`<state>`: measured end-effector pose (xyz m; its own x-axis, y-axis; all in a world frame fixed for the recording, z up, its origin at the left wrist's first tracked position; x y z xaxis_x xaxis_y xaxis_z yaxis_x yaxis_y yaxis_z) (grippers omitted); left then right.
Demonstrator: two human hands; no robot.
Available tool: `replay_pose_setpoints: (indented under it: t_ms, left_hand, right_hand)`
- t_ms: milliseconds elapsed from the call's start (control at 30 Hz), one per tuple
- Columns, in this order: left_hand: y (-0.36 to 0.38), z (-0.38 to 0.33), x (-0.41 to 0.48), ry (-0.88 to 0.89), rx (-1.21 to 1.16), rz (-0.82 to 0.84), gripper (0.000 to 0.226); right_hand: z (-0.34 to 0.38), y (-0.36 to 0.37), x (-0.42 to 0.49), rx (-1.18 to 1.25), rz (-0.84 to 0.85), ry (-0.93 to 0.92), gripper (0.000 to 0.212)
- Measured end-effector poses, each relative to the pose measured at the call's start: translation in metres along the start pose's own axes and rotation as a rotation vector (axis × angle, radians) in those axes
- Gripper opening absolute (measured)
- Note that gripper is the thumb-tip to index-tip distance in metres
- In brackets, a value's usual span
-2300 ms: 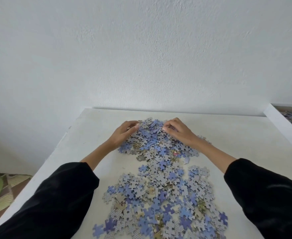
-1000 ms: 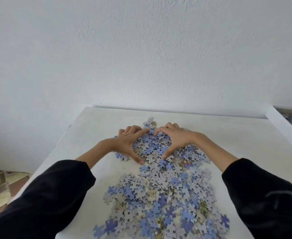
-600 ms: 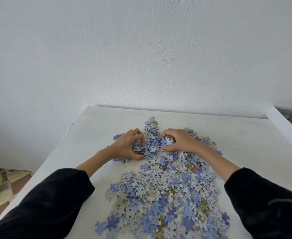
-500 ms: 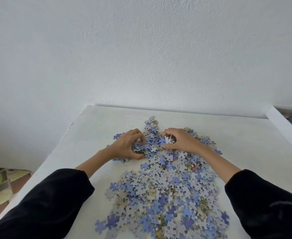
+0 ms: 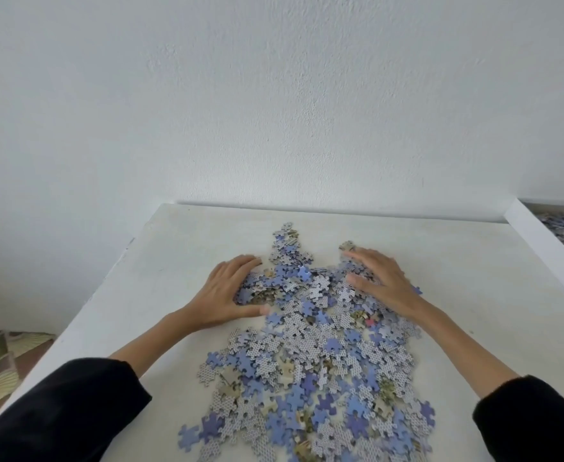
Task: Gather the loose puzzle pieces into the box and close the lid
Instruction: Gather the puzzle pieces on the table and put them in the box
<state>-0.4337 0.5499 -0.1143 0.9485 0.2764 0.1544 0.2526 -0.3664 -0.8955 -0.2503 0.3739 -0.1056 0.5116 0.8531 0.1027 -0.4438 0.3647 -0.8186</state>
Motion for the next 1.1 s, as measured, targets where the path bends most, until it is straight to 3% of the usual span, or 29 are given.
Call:
replay_pose_setpoints:
  t_ms: [100, 233, 433, 600, 867, 1100]
  left_hand:
    - [0.011, -0.026, 0.009, 0.084, -0.048, 0.023, 0.119]
    - [0.020, -0.045, 0.018, 0.152, 0.048, 0.001, 0.122]
    - [0.012, -0.039, 0.028, 0.120, 0.038, -0.054, 0.107]
    - [0.011, -0.040, 0.031, 0.106, -0.043, -0.053, 0.083]
    - [-0.002, -0.056, 0.027, 0.166, -0.212, -0.128, 0.039]
    - [-0.014, -0.064, 0.026, 0.181, -0.278, -0.250, 0.019]
  right_hand:
    - [0.014, 0.020, 0.002, -0.161, 0.163, -0.086, 0.113]
    - [0.019, 0.038, 0.004, -0.282, 0.330, -0.146, 0.112]
    - [0.035, 0.030, 0.008, -0.207, 0.098, -0.239, 0.101]
    - [0.037, 0.027, 0.008, -0.104, 0.039, -0.209, 0.097]
    - [0.055, 0.014, 0.005, -0.038, -0.123, -0.284, 0.038]
    - [0.046, 0.003, 0.010, 0.159, -0.172, -0.164, 0.036]
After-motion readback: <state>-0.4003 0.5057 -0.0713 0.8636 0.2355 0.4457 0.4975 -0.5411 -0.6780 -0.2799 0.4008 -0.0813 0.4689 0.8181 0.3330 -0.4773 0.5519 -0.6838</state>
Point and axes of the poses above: each hand's wrist, its own x-axis towards the middle knuckle, its own y-axis out of the palm, z = x × y, the point moved 9 cm from there along x, towards the middle knuckle, and after that the axes turned 4 degrees about -z, right-handed, at the moved point
